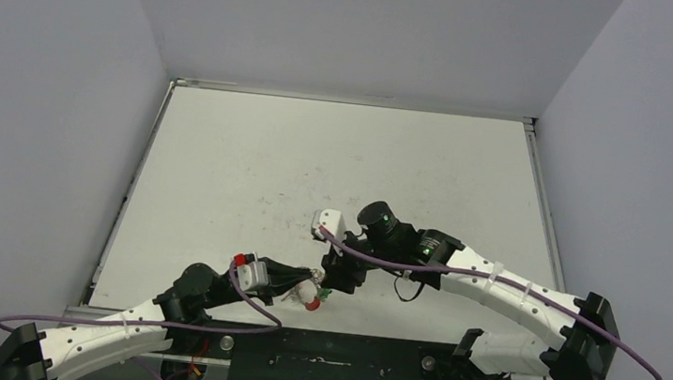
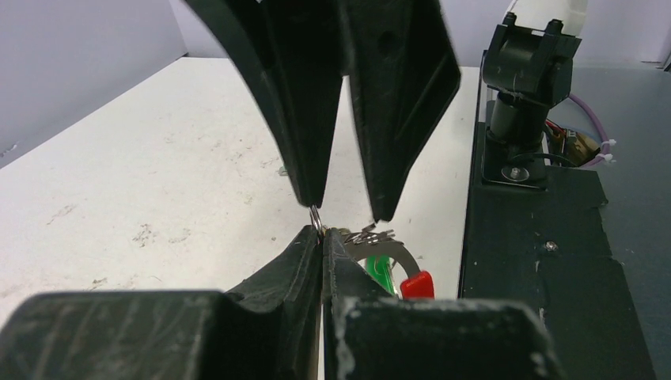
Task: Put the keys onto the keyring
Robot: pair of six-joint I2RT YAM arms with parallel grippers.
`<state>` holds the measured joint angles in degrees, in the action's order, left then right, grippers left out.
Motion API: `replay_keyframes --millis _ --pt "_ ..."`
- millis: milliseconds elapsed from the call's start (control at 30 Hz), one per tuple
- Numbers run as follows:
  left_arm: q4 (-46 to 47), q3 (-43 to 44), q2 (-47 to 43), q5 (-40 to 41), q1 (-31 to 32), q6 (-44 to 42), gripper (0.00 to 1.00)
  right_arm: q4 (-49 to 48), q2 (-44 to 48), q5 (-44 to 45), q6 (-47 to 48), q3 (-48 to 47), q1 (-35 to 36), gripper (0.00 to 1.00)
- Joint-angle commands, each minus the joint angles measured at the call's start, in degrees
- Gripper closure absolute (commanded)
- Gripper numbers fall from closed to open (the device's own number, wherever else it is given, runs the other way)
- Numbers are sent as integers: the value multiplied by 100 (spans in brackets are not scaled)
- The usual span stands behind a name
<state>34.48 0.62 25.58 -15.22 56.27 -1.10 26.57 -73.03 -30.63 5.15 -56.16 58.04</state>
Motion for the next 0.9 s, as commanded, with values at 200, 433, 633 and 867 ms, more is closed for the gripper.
replay_keyframes --millis 200,433,633,867 --pt "410 140 -80 7 16 6 100 -1468 1089 -551 597 659 -10 59" --pt "415 131 -97 -31 20 24 100 -1784 841 -737 788 706 -20 65" --pt "408 117 -137 -38 18 29 100 -1973 562 -1043 1021 771 -59 67" --pt "403 118 -161 -41 16 19 100 -2062 361 -1088 1156 863 -149 68"
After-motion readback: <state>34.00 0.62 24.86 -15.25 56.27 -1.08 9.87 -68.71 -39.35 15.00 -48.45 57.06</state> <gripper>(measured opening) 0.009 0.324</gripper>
